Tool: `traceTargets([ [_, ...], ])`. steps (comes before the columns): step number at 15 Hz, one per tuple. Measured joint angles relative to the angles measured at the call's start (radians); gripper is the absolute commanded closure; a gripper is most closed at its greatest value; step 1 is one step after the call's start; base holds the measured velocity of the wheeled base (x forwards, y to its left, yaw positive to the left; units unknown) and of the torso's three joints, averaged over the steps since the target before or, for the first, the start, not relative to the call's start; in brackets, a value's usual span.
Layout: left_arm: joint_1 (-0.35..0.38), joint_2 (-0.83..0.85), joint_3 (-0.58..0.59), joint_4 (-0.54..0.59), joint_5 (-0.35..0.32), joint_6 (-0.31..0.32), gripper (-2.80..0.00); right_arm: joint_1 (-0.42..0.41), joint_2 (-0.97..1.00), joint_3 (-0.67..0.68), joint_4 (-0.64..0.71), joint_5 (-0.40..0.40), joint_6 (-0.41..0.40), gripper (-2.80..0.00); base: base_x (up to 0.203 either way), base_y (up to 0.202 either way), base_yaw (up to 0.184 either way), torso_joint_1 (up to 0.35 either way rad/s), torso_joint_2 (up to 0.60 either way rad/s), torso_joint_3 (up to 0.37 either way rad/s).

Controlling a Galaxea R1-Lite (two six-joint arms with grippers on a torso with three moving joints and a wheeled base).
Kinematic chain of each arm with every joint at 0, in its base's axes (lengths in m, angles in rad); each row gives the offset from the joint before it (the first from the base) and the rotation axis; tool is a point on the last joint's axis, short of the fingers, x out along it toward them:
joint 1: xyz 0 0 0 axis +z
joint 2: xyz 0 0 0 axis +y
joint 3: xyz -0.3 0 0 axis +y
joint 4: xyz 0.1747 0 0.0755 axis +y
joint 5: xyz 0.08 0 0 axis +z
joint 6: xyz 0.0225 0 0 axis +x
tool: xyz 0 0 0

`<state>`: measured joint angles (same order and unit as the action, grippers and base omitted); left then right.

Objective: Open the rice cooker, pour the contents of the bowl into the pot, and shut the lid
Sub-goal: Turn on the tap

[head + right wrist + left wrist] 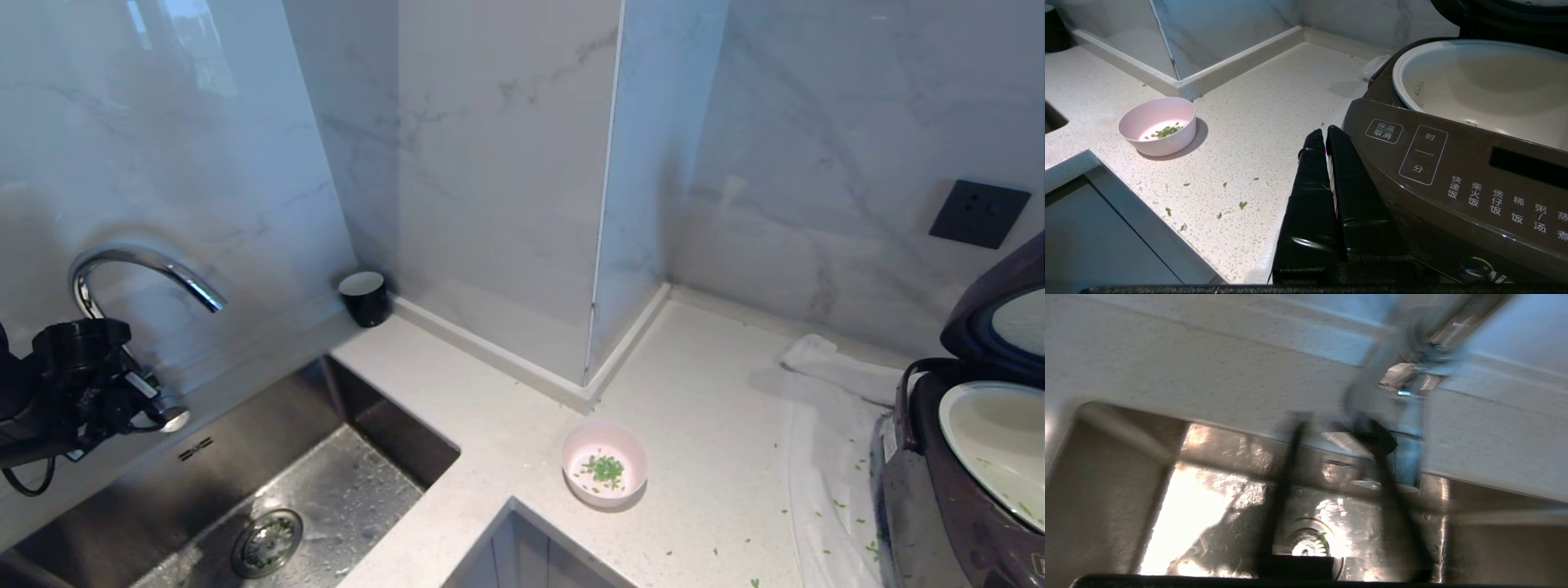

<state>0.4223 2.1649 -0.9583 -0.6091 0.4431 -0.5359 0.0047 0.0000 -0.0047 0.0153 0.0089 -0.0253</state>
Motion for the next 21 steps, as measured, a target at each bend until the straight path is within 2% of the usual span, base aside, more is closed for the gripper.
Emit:
traceTargets([
  [21,-0.004,-0.024,0.017,0.007,-0.003,0.004,0.00,0.000,0.000,0.000,0.000,0.000,0.000,0.00,0.000,0.000,0.000,0.000,0.00,0.000],
])
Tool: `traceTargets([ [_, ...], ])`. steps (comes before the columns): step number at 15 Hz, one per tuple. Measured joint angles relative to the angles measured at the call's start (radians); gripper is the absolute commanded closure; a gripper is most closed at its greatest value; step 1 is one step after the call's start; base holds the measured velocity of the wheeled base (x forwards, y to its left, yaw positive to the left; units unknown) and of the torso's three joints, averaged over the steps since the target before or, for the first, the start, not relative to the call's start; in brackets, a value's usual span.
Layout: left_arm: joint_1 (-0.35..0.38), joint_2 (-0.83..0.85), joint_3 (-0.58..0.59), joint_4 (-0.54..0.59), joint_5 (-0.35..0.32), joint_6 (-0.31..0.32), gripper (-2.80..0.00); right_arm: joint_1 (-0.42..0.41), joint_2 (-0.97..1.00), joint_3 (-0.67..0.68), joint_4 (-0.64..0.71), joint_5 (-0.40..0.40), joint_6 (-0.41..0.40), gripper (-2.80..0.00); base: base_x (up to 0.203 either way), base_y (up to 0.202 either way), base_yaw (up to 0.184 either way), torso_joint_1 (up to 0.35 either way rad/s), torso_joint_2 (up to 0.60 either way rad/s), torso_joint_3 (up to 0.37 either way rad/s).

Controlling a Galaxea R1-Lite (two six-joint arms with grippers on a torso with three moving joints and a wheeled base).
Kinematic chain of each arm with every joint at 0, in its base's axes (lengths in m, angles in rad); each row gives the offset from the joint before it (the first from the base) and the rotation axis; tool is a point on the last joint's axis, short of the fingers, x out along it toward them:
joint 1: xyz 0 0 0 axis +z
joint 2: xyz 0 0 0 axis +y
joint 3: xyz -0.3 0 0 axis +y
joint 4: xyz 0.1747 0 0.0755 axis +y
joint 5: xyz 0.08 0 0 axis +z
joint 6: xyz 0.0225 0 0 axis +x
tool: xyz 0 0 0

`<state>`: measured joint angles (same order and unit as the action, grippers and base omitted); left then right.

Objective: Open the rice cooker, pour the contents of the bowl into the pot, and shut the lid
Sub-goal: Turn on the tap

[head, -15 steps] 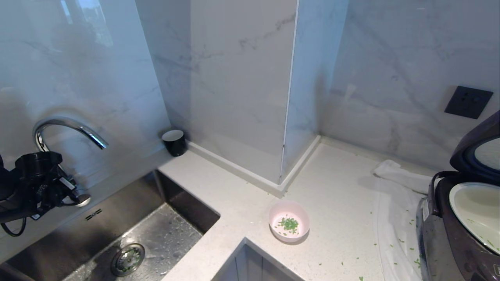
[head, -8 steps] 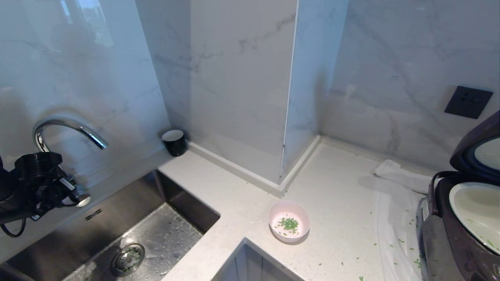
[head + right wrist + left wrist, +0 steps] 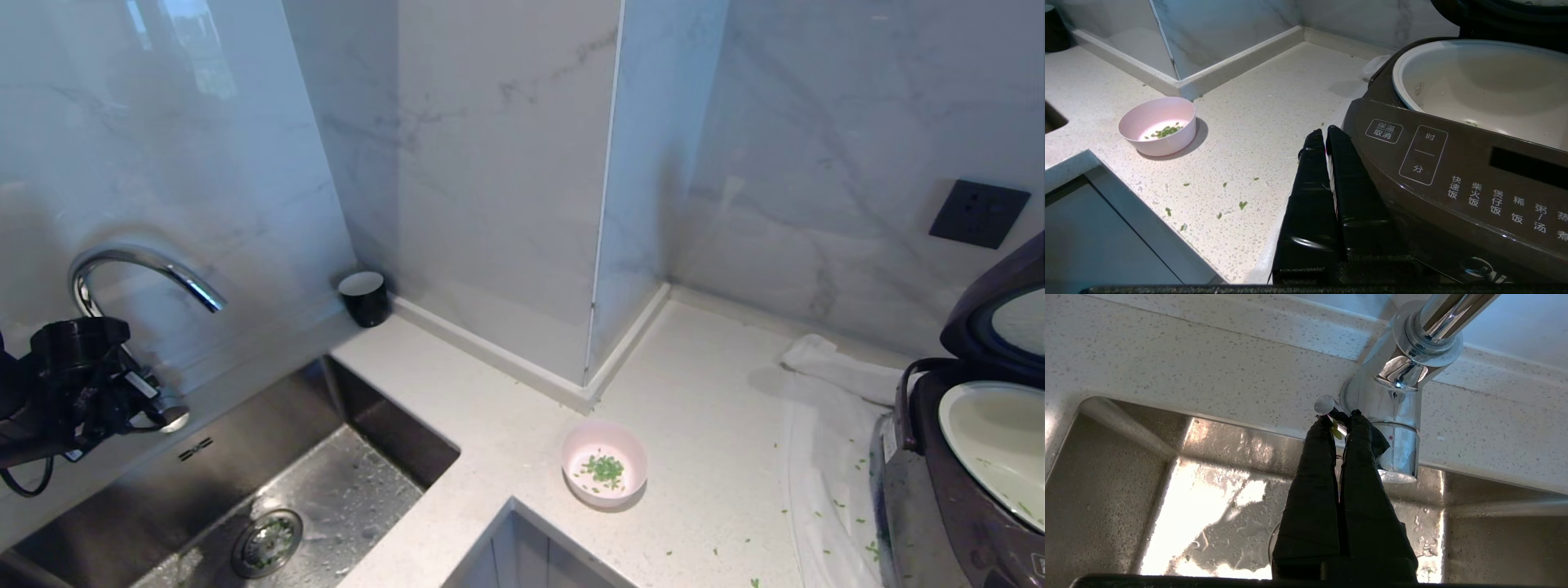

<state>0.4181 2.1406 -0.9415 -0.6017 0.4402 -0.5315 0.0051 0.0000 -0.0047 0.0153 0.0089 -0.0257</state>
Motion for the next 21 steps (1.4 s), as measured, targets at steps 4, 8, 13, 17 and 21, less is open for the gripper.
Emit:
traceTargets([
  [4,0.000,0.005,-0.006,-0.001,0.003,0.000,0.00,0.000,0.000,0.000,0.000,0.000,0.000,0.00,0.000,0.000,0.000,0.000,0.00,0.000],
  [8,0.000,0.006,-0.001,-0.002,0.003,0.000,0.00,0.000,0.000,0.000,0.000,0.000,0.000,0.00,0.000,0.000,0.000,0.000,0.00,0.000],
  [13,-0.003,0.001,0.014,-0.003,0.000,-0.001,0.00,0.000,0.000,0.000,0.000,0.000,0.000,0.00,0.000,0.000,0.000,0.000,0.00,0.000],
  [17,-0.006,-0.009,0.021,-0.001,-0.003,-0.003,0.00,0.000,0.000,0.000,0.000,0.000,0.000,0.00,0.000,0.000,0.000,0.000,0.00,0.000],
  [21,-0.006,-0.013,0.021,-0.002,-0.003,-0.003,0.00,0.000,0.000,0.000,0.000,0.000,0.000,0.00,0.000,0.000,0.000,0.000,0.00,0.000],
])
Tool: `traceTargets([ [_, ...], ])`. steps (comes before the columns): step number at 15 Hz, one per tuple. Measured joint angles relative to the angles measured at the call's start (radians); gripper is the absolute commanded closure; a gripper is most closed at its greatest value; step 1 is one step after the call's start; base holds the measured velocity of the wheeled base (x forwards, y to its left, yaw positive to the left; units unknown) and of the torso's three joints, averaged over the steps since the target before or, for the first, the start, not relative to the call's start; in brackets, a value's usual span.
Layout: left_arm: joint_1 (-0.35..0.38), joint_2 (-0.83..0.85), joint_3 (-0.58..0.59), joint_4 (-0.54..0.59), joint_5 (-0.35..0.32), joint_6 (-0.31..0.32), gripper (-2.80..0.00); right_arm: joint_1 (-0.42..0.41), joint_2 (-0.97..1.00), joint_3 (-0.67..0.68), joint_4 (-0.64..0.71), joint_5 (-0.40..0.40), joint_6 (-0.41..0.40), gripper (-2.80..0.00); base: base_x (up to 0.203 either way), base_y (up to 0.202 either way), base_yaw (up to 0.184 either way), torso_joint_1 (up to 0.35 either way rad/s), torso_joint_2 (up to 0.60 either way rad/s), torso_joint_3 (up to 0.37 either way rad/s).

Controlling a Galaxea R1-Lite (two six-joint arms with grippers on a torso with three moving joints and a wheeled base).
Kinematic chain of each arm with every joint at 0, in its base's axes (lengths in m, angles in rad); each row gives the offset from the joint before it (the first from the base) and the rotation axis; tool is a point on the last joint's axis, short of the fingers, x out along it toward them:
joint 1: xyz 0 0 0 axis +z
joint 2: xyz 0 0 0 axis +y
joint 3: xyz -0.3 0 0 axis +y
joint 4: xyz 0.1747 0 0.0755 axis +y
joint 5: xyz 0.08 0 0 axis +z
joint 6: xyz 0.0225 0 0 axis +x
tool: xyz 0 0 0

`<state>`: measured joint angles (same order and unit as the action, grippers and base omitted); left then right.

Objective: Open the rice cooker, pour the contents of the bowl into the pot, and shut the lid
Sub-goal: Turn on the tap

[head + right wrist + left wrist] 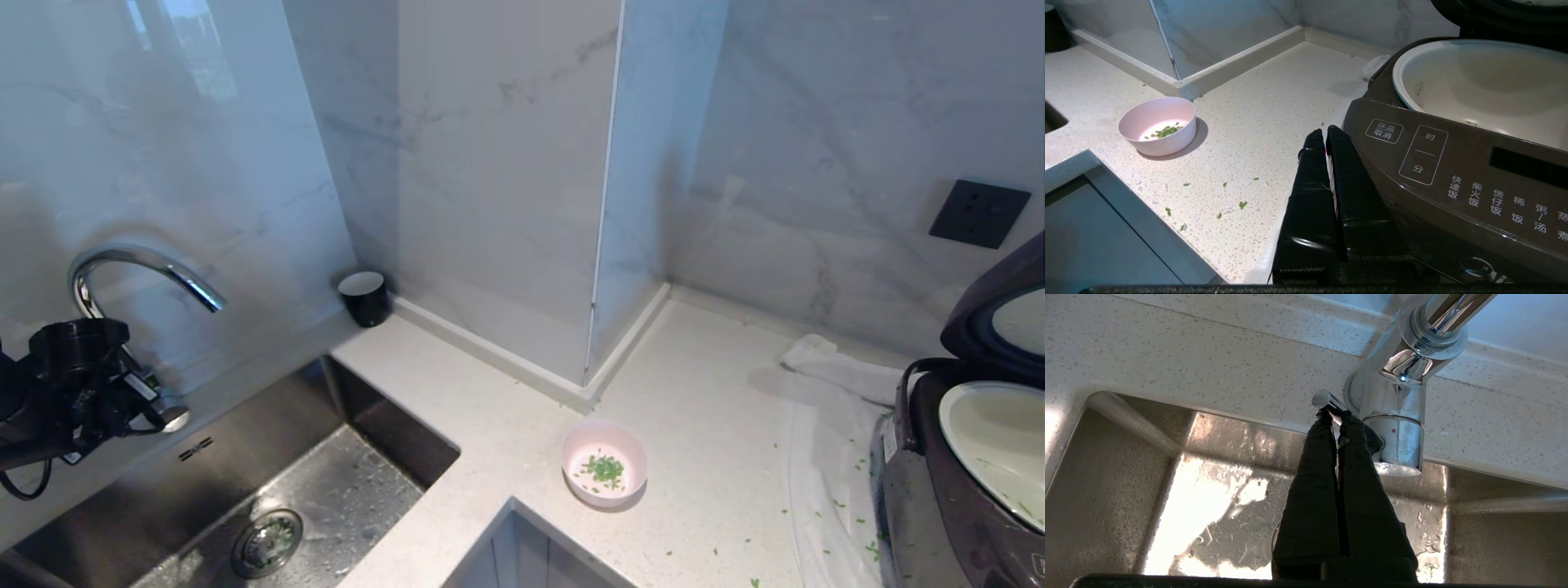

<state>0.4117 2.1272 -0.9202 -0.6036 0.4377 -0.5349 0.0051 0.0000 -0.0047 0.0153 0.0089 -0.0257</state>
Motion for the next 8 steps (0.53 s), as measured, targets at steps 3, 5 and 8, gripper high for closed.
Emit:
traceTargets([
  [3,0.000,-0.001,0.007,-0.003,0.000,-0.001,-2.80,0.000,0.000,0.000,0.000,0.000,0.000,0.00,0.000,0.000,0.000,0.000,0.00,0.000],
  [5,0.000,-0.002,0.012,-0.002,0.001,0.001,-2.80,0.000,0.000,0.000,0.000,0.000,0.000,0.00,0.000,0.000,0.000,0.000,0.00,0.000],
  [8,0.003,0.004,0.016,-0.002,0.001,-0.005,-2.80,0.000,0.000,0.000,0.000,0.000,0.000,0.00,0.000,0.000,0.000,0.000,0.00,0.000],
])
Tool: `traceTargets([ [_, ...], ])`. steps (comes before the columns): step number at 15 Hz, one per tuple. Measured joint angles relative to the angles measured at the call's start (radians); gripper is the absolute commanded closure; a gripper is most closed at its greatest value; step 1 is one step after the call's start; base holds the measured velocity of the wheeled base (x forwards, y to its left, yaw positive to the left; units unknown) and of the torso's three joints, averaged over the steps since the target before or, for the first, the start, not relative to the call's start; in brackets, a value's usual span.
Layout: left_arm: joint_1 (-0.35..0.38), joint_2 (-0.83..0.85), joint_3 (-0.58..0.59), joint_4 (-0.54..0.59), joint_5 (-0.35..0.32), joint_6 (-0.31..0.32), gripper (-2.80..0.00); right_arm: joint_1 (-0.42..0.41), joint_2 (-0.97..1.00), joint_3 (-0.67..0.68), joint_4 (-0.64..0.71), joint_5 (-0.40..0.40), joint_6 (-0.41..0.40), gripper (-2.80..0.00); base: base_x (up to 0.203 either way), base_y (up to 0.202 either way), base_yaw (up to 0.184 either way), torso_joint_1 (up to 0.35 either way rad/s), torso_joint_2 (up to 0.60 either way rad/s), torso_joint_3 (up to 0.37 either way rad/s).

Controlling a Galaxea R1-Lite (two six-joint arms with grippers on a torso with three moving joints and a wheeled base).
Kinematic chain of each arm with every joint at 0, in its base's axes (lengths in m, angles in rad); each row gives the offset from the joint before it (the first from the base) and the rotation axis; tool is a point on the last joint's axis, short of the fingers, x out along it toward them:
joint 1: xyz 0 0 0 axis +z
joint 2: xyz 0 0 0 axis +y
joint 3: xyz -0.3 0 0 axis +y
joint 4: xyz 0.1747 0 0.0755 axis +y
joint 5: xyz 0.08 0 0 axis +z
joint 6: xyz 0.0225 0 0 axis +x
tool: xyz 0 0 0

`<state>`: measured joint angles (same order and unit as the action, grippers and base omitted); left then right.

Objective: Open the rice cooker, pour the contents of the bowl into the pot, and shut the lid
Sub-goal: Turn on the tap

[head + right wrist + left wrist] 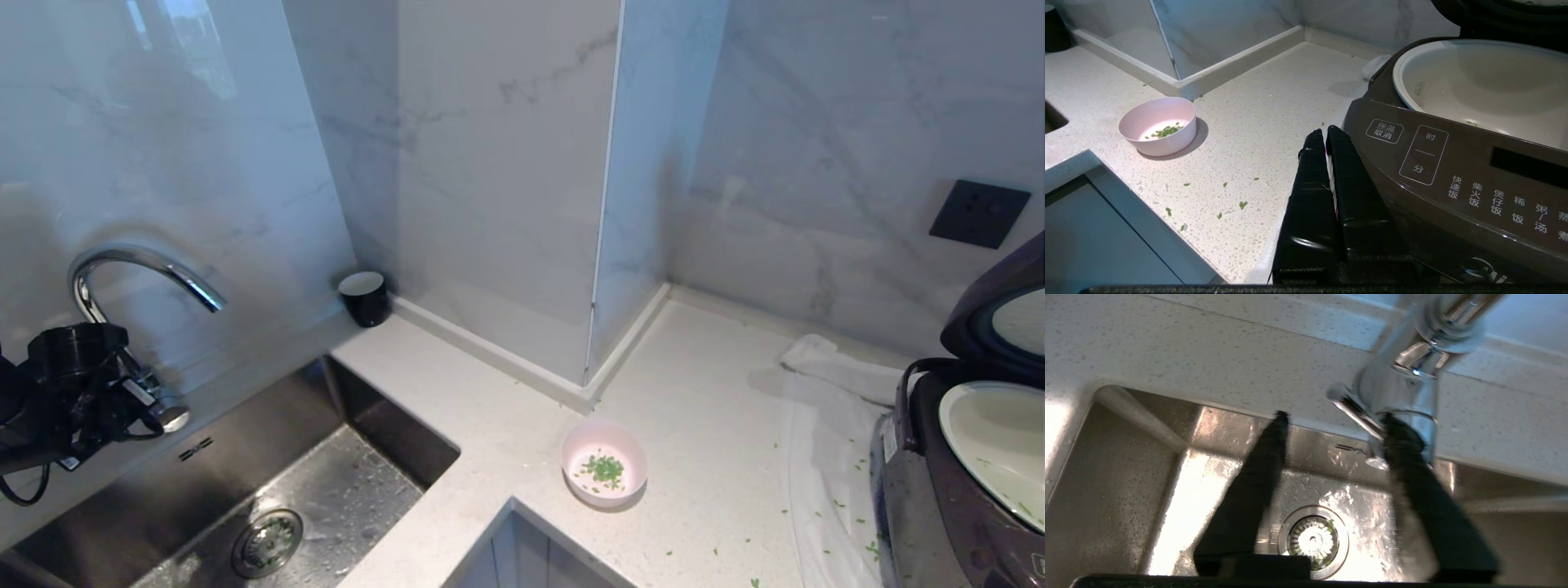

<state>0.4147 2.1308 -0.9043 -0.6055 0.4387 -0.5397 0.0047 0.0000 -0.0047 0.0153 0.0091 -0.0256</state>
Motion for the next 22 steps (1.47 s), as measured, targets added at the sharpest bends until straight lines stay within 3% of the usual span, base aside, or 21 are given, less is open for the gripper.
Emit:
traceTargets([
  [9,-0.002,0.065,-0.077,-0.001,0.003,-0.002,-2.80,0.000,0.000,0.000,0.000,0.000,0.000,0.00,0.000,0.000,0.000,0.000,0.00,0.000],
  [10,-0.004,0.070,-0.081,-0.001,0.003,-0.003,0.00,0.000,0.000,0.000,0.000,-0.001,0.000,0.00,0.000,0.000,0.000,0.000,0.00,0.000],
  [22,-0.001,0.079,-0.082,-0.006,0.003,-0.002,0.00,0.000,0.000,0.000,0.000,0.000,0.000,0.00,0.000,0.000,0.000,0.000,0.00,0.000],
])
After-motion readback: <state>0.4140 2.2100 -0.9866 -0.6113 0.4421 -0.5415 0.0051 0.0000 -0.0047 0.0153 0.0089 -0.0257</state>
